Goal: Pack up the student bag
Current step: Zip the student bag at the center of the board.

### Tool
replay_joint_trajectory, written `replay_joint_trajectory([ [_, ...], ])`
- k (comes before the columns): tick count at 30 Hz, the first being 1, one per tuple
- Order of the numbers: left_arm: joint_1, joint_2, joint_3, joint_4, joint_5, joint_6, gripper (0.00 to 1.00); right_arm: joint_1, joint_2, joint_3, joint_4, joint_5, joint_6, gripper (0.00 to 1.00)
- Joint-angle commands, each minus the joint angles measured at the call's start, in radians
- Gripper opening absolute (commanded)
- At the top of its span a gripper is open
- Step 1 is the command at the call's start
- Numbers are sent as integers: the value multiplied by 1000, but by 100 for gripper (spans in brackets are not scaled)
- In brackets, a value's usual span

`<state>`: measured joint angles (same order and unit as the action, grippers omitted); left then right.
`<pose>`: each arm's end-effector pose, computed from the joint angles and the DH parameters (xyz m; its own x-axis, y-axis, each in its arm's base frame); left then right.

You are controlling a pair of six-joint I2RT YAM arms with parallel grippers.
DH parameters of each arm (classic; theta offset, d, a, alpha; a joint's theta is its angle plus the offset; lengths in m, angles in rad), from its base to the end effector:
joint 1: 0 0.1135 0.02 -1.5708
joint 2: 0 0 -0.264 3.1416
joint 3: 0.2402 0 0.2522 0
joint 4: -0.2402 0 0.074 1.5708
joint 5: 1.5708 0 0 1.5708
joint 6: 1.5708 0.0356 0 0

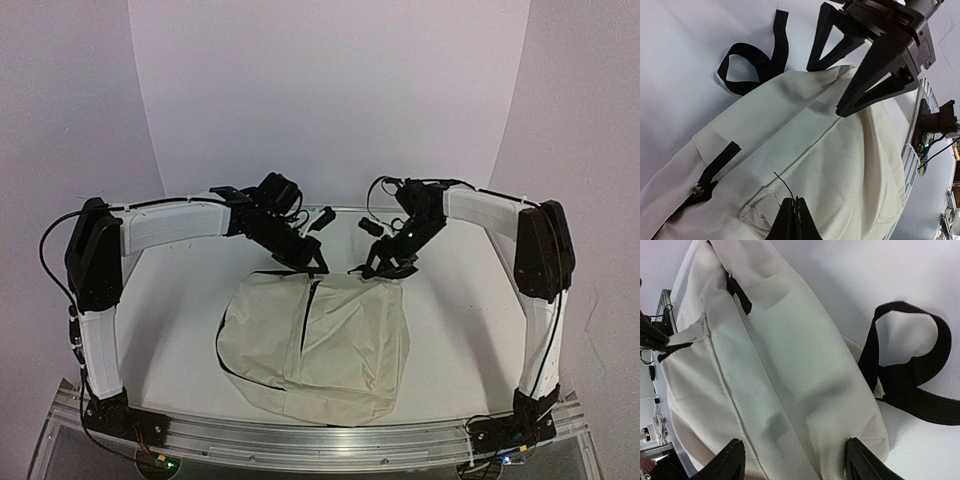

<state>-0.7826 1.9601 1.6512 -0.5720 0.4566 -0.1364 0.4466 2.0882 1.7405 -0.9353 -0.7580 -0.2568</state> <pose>0.3004 -0.3208 0.2587 -0.6550 0.4792 -0.5843 0.7498 0.5084 -0.4235 0.3770 0.2076 0.2201 -0.7121 -0.5455 -0.4420 -0.6932 0.4468 0.5655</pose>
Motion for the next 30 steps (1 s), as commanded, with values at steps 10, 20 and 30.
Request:
replay_joint_trajectory([
  [10, -51, -124, -91, 85, 7, 65, 0, 91, 230, 353, -13, -172, 67, 82],
  [20, -55, -102, -109, 51, -32, 83, 0, 148, 311, 359, -19, -208, 48, 76],
  [30, -55, -29, 19, -82, -96, 32, 0, 149, 306, 374, -22, -215, 50, 43],
])
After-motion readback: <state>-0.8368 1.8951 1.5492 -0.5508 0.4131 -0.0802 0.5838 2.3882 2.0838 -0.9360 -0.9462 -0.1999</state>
